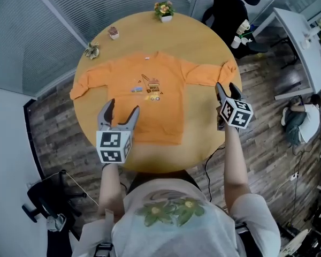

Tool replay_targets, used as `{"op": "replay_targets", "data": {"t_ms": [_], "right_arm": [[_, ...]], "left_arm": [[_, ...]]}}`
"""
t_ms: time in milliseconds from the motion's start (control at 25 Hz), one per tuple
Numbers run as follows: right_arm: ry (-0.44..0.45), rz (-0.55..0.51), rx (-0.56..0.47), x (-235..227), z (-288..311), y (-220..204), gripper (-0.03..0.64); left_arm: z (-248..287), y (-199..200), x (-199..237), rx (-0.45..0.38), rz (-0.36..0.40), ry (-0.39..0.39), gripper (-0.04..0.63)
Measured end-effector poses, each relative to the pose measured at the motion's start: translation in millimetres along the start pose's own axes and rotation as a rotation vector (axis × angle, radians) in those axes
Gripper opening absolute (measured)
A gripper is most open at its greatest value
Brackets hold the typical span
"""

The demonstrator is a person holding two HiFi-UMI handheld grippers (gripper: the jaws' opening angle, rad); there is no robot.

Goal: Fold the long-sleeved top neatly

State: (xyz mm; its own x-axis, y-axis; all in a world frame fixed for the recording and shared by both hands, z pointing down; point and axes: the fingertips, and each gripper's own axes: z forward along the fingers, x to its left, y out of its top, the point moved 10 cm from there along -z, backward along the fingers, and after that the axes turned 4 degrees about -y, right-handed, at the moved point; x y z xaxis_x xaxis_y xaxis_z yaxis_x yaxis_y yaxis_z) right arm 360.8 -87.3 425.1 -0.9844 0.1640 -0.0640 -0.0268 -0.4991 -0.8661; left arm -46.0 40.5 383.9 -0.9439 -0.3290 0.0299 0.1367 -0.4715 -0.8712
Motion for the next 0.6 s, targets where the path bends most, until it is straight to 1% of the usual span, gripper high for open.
{"op": "replay_targets", "data": {"t_ms": [160, 240, 360, 600], "right_arm": [[-0.034, 0.007, 0.037, -27, 34, -7, 0.261], [-0.043, 0.015, 0.054, -40, 48, -12, 0.261], [-0.047, 0.030, 0.072, -60, 66, -14, 0.261], [-0.079, 0.050, 0.096, -97, 102, -13, 0.261]], "left_arm": [[23, 5, -10, 0.030, 0.007, 0.000, 0.336], [39, 9, -20, 0.048, 0.009, -0.014, 0.336], [69, 22, -41, 0.063, 0.023, -0.063, 0.336], [136, 56, -92, 0.052, 0.080, -0.171, 0.336]]}}
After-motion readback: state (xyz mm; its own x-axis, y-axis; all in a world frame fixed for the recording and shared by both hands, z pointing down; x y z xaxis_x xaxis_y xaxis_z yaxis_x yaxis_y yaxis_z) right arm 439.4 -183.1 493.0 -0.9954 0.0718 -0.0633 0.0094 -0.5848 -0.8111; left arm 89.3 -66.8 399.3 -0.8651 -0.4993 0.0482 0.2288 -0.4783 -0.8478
